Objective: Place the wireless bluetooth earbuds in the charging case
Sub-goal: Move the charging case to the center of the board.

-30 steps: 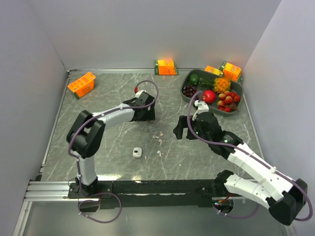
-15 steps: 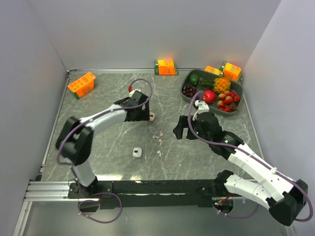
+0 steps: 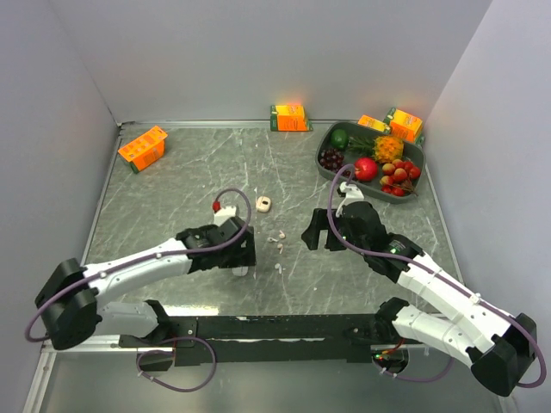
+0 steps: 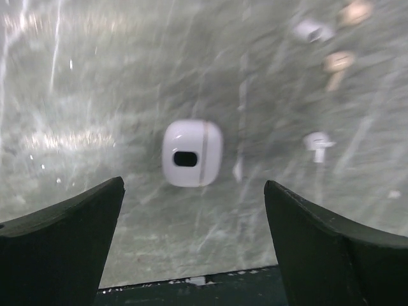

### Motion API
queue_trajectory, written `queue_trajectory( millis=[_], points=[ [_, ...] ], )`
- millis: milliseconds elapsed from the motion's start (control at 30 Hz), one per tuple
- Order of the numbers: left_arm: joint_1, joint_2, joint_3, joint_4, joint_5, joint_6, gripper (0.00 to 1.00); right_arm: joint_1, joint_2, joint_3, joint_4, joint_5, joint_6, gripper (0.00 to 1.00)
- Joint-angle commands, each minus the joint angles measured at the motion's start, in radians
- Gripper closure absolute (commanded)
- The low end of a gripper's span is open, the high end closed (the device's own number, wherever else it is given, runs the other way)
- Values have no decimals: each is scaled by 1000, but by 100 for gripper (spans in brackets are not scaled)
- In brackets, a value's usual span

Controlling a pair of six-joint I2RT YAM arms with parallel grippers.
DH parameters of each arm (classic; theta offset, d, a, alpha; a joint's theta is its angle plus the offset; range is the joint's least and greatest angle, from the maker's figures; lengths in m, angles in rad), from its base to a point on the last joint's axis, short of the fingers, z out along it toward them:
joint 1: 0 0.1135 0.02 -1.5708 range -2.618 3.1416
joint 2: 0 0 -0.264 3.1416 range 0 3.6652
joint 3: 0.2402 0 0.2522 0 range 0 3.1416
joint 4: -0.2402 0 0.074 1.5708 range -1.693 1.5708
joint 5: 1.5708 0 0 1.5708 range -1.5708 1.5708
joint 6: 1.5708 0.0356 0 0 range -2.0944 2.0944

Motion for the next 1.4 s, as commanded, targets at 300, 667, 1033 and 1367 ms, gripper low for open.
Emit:
queue_trajectory(
  millis=[300, 667, 1033, 1367],
  points=[
    [-21, 190, -39, 60, -28, -236, 6, 20, -20, 6, 21, -8, 41, 0],
    [-22, 302, -13, 78, -27, -354, 26, 23, -45, 4, -4, 2, 34, 0],
    [-29, 282, -25, 52, -24, -390, 72, 23, -71, -16, 2, -1, 53, 0],
    [-28, 169, -35, 23, -145, -714, 99, 22, -94, -18, -4, -5, 62, 0]
  ],
)
